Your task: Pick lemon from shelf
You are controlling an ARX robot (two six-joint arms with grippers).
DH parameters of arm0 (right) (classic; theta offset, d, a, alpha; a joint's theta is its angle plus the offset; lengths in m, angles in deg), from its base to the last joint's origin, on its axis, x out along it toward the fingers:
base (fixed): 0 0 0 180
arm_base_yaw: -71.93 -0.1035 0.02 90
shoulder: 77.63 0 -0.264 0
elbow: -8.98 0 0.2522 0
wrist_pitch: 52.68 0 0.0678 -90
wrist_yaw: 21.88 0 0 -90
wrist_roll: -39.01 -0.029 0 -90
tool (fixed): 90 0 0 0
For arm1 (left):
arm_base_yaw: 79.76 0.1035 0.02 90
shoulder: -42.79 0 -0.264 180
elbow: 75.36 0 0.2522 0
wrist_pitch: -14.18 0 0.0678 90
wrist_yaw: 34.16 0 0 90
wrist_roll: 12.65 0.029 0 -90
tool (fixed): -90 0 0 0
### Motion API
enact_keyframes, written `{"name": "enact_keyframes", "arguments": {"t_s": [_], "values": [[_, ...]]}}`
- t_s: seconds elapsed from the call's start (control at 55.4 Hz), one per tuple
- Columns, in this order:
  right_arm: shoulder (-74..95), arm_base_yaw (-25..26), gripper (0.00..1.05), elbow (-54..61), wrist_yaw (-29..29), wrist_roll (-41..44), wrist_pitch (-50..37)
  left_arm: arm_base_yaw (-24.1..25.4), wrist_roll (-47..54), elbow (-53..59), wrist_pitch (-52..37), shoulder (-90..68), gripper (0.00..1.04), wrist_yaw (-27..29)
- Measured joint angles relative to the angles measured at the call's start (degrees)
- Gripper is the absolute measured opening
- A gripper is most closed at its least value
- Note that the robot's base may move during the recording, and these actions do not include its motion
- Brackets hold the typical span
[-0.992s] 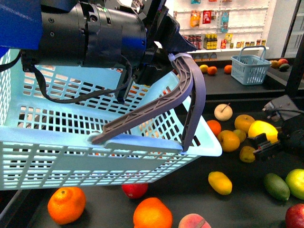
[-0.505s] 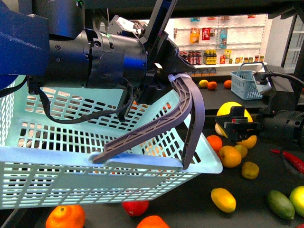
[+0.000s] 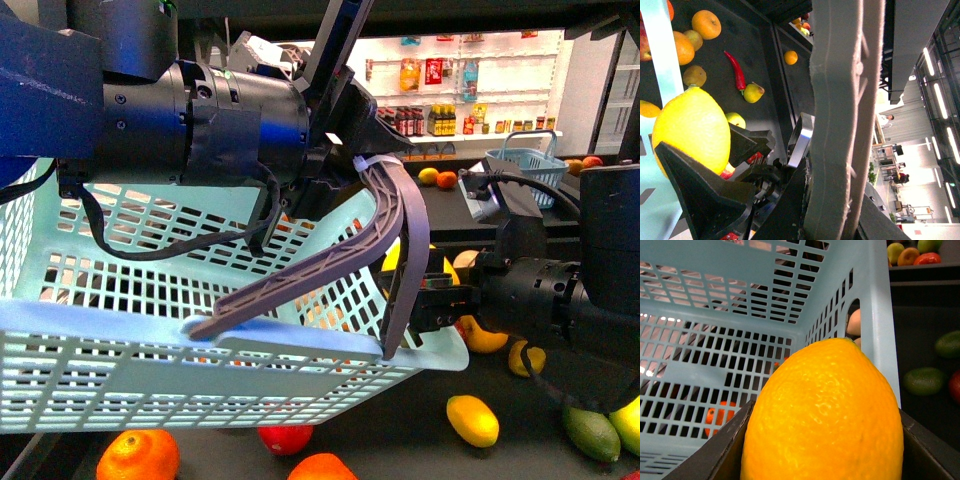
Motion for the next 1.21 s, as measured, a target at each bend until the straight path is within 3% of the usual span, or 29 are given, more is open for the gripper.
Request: {"name": "enact_keyframes", "arguments": {"t_s": [0.054,0.18,0.307,0.523,0.704,0.902,1.209], "values": [[0.0,-0.5,0.66,0.0,0.8,0.1,1.4,0.0,0.2,0.0,0.2,-0.1,0.1,0.0],[0.0,-0.5,0.89,0.0,0.9,0.2,0.6,0.0,0.1,0.0,0.2,-0.1,0.1,0.2],[0.0,0.1,1.04,0.2,0.2,-0.5,-0.9,0.0,0.2,0.0,0.2,-0.1,0.1,0.2],[0.4,2.1,1.02,0.0,0.6,-3.1,-3.4,0.0,0.2,0.0,0.2,-0.2,0.1,0.7],[5.9,8.9,1.02,-3.9,9.0,-1.4,-3.9,0.0,0.0,-0.1,0.2,-0.2,0.1,0.6],[16.7,12.9,1.02,-6.5,19.6,12.7,-1.4,-0.1,-0.1,-0.1,0.2,-0.2,0.1,0.3],[28.6,12.8,1.02,-12.6,20.2,23.5,4.1,-0.1,-0.1,-0.1,0.2,-0.2,0.1,0.4]]}}
